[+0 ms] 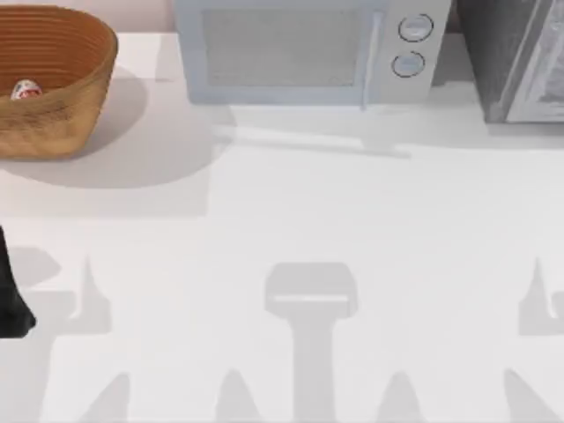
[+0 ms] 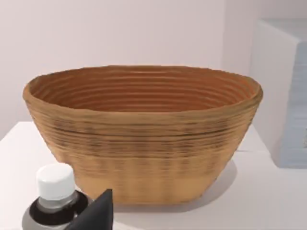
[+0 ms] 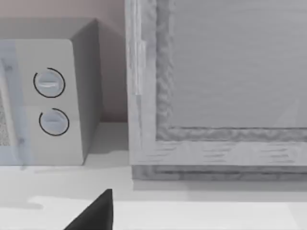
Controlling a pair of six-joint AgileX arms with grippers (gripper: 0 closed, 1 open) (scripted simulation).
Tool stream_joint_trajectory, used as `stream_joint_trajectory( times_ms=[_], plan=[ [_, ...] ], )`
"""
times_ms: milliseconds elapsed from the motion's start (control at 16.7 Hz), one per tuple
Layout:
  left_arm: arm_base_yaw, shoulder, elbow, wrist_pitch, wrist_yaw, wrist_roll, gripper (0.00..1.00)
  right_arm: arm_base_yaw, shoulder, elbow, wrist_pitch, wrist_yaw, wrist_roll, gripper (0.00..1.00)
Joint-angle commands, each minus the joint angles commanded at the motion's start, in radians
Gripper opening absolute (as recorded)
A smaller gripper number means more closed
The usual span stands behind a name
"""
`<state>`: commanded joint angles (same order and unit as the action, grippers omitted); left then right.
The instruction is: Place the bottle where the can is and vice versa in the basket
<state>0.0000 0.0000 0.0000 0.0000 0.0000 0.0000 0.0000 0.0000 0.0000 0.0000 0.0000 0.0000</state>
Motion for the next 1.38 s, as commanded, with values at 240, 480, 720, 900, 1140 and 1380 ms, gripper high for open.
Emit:
stream_joint_trajectory(
  times_ms=[240,480,720,900,1140,1380],
  plan=[
    [0.002,0.026,0.027,-0.014,0.003,0.002,1.00,0.000,0.000,0.000,0.000,0.000,0.000,1.00],
    [0.012,0.193,0.201,-0.107,0.020,0.011,1.00,0.000,0.000,0.000,0.000,0.000,0.000,1.00],
    [0.030,0.485,0.505,-0.269,0.050,0.028,1.00,0.000,0.000,0.000,0.000,0.000,0.000,1.00],
    [0.047,0.762,0.795,-0.424,0.079,0.044,1.00,0.000,0.000,0.000,0.000,0.000,0.000,1.00],
    [0.074,1.180,1.230,-0.656,0.122,0.069,1.00,0.000,0.000,0.000,0.000,0.000,0.000,1.00],
    [0.101,1.616,1.685,-0.898,0.167,0.094,1.00,0.000,0.000,0.000,0.000,0.000,0.000,1.00]
  ],
)
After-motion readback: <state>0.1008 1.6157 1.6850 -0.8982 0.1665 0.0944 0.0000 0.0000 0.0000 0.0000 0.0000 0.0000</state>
